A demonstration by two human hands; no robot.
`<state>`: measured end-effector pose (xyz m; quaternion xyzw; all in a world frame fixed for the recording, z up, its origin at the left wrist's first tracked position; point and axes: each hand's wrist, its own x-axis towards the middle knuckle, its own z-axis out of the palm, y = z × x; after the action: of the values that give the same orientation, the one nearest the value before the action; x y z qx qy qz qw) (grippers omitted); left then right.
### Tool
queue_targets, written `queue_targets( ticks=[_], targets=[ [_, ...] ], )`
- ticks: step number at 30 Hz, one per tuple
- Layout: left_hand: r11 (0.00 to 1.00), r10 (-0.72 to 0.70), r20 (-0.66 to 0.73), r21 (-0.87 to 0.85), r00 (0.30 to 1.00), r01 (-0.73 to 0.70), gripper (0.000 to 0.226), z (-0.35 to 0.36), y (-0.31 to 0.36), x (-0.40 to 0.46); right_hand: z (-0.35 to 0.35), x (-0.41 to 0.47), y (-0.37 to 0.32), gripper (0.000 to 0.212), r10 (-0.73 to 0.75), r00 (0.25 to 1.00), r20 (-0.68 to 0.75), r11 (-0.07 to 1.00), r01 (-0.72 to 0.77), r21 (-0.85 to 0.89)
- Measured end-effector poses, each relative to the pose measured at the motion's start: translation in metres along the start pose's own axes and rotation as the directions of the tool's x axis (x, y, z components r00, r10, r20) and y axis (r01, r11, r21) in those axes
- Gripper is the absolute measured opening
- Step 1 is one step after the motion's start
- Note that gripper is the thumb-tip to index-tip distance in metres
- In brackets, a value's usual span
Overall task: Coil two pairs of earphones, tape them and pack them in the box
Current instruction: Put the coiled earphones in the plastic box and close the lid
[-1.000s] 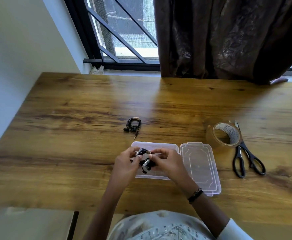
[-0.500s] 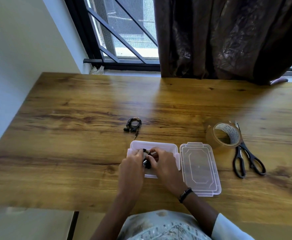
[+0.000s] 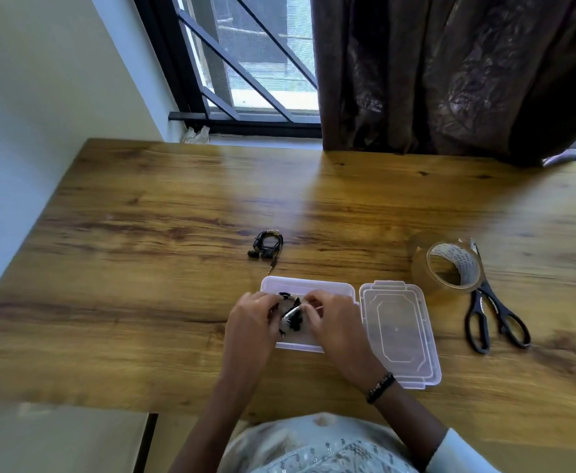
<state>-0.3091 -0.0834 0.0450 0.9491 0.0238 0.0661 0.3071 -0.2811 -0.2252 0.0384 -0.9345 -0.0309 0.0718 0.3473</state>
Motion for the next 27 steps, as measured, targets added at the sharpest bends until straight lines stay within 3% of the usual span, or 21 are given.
queue_targets(
  ticks=[3,8,15,20,27],
  targets=[
    [0.991,-0.031,-0.072,-0.134,0.997,0.021,0.010,-0.012,0.000,0.014,-0.016,0.008,-0.010,0.014,-0.072,0.993,-0.096,0.997,0.072,-0.004],
    [0.981,-0.047,-0.155,-0.196,0.987,0.016,0.013,-0.017,-0.012,0.067,-0.019,0.059,-0.029,0.013,-0.082,0.989,-0.123,0.994,0.090,0.058],
    [0.986,-0.130,-0.092,-0.118,0.987,0.119,0.024,0.009,-0.039,0.132,0.013,0.123,-0.025,0.020,0.048,0.996,-0.074,0.996,-0.042,0.080],
    [0.985,-0.166,0.004,-0.049,0.986,0.166,0.021,0.022,-0.045,0.142,0.027,0.133,-0.024,0.019,0.067,0.996,-0.064,0.992,-0.059,0.114],
    [0.987,-0.151,-0.027,-0.064,0.988,0.149,0.013,0.022,-0.042,0.141,0.033,0.136,-0.019,0.014,0.091,0.995,-0.041,0.984,-0.083,0.158]
  ],
)
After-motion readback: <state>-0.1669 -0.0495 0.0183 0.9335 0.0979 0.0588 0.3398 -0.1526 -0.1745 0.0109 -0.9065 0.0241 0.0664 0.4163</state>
